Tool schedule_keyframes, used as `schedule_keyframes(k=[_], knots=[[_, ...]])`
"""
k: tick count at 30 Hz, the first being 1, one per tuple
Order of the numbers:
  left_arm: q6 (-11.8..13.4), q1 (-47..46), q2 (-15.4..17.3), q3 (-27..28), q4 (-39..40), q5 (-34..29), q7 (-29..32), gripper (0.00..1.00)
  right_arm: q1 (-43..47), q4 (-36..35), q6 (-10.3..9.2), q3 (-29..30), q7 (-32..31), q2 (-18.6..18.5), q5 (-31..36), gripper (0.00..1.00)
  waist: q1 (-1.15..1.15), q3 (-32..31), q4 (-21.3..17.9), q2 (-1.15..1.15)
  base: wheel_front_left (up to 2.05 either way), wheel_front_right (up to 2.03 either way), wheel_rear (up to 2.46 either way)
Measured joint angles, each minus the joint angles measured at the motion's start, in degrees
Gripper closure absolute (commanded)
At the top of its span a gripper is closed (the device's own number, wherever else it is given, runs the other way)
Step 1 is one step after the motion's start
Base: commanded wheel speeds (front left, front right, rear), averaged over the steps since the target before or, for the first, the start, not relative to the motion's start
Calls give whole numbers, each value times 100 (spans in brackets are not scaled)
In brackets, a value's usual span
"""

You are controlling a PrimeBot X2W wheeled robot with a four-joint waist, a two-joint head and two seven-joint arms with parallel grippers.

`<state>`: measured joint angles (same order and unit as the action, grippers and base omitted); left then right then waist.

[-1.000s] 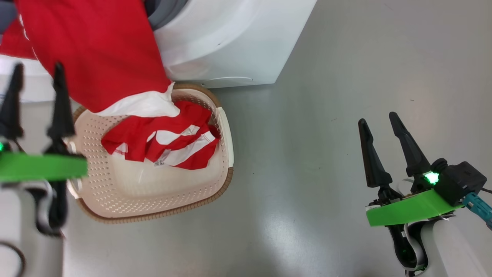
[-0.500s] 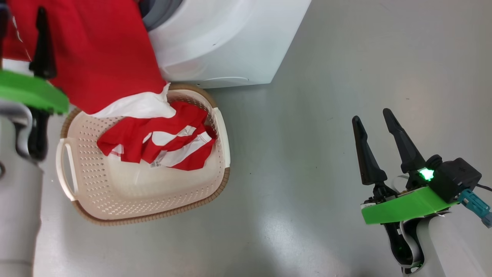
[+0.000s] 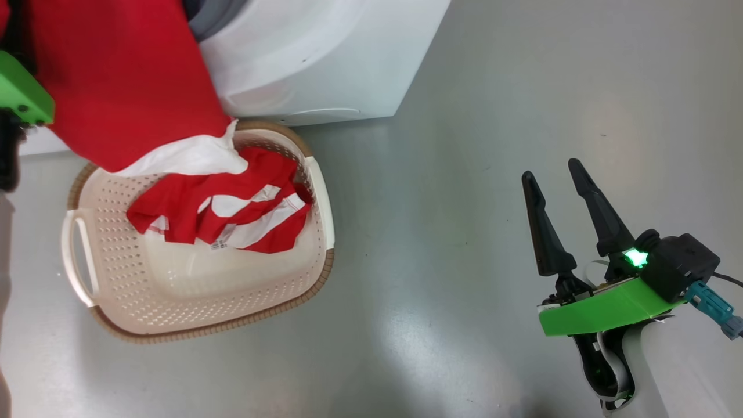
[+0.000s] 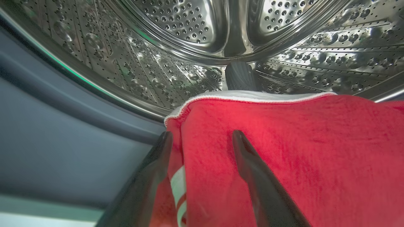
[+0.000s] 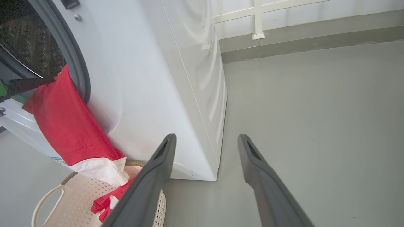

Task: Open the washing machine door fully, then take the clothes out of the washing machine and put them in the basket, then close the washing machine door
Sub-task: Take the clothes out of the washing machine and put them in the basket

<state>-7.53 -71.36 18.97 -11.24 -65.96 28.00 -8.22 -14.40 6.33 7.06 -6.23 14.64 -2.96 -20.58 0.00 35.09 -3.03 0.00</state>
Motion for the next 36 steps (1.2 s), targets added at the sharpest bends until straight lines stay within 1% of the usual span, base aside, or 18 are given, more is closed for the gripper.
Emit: schedule_keyframes(k=[8, 9, 10, 11, 12, 13, 14, 15, 22, 28, 31, 34, 36], knots=[[1, -139, 43, -342, -73, 689, 460, 0, -7, -4, 0, 7, 0, 0, -20, 0, 1, 43, -86, 0, 0, 0, 0], [1, -138, 43, -392, -54, 780, 494, 6, -7, -4, 0, 9, 0, 0, -20, 0, 0, 42, -86, 0, 0, 0, 0], [1, -137, 45, -445, -24, 869, 498, 24, -7, -4, 0, 12, 0, 0, -20, 0, 0, 38, -85, 0, 0, 0, 0], [1, -136, 51, -517, 14, 938, 515, 47, -7, -7, 0, 15, 0, 0, -20, 0, 0, 33, -83, 0, 0, 0, 0], [1, -131, 58, -592, 68, 984, 517, 62, -7, -9, 0, 18, 0, 0, -20, 0, 1, 29, -81, 0, 0, 0, 0], [1, -125, 74, -672, 129, 1027, 517, 74, -7, -11, 0, 19, 0, 0, -20, 0, 0, 27, -80, 0, 0, 0, 0], [1, -118, 94, -749, 180, 1106, 512, 98, -7, -12, 0, 20, 0, 0, -20, 0, 1, 25, -78, 0, 0, 0, 0], [1, -103, 116, -820, 225, 1189, 510, 100, -7, -13, 0, 22, 0, 0, -20, 0, 0, 21, -76, 0, 0, 0, 0], [1, 18, 215, -1298, 393, 1599, 293, 100, -7, -19, 0, 27, 0, 0, -19, 0, 0, -21, -56, 0, 0, 0, 0], [1, 225, 286, -1657, 544, 1868, -221, 100, -6, -15, 0, 59, 0, 0, -19, 0, 0, -83, -28, 0, 0, 0, 0], [1, 387, 324, -1736, 578, 1960, -501, 100, -3, -15, 0, 94, 0, 0, -19, 0, 1, -127, -4, 0, 0, 0, 0], [1, 620, 330, -1752, 754, 1951, -608, 100, 2, -14, 0, 140, 0, 0, -19, 0, 0, -170, 32, 0, 0, 0, 0], [1, 831, 341, -1529, 1137, 1830, -608, 100, 4, -14, 0, 152, 0, 0, -19, 0, 0, -192, 64, 0, 0, 0, 0]])
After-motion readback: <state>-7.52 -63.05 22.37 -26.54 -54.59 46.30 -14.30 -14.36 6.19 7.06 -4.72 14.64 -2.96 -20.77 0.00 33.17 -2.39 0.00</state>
